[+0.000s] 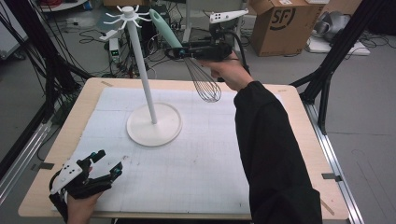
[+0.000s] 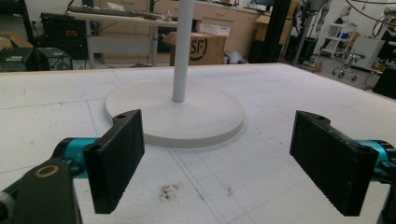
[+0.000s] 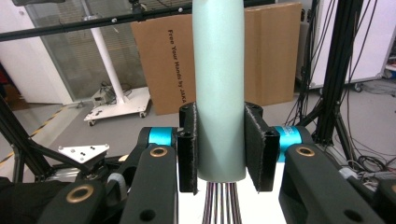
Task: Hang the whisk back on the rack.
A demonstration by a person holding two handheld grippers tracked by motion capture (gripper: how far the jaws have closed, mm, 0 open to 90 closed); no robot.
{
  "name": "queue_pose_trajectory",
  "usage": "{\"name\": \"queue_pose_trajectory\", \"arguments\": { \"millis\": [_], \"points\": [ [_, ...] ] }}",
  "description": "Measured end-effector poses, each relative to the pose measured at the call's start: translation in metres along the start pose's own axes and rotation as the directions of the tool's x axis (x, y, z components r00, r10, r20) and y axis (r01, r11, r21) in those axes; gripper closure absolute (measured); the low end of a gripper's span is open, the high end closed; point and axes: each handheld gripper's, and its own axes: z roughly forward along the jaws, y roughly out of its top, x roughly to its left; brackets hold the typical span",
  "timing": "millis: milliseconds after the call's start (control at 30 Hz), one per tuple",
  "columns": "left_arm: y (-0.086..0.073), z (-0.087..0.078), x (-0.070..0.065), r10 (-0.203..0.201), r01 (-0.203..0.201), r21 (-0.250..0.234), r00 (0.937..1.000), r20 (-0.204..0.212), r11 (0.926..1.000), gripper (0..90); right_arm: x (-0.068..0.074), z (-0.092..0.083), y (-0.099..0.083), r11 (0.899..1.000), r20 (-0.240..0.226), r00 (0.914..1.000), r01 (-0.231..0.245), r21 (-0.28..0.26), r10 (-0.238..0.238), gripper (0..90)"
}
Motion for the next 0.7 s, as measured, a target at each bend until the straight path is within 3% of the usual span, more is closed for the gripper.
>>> {"name": "queue_pose_trajectory", "arguments": {
  "millis": [700],
  "points": [
    [0.001, -0.003, 0.001, -0.001, 0.001, -0.005, 1.0000, -0.002, 1.0000, 18.2, -0.003, 0.020, -0.005, 1.000, -0.024, 0.9997, -0.009, 0.028, 0.010, 69.1]
  ]
}}
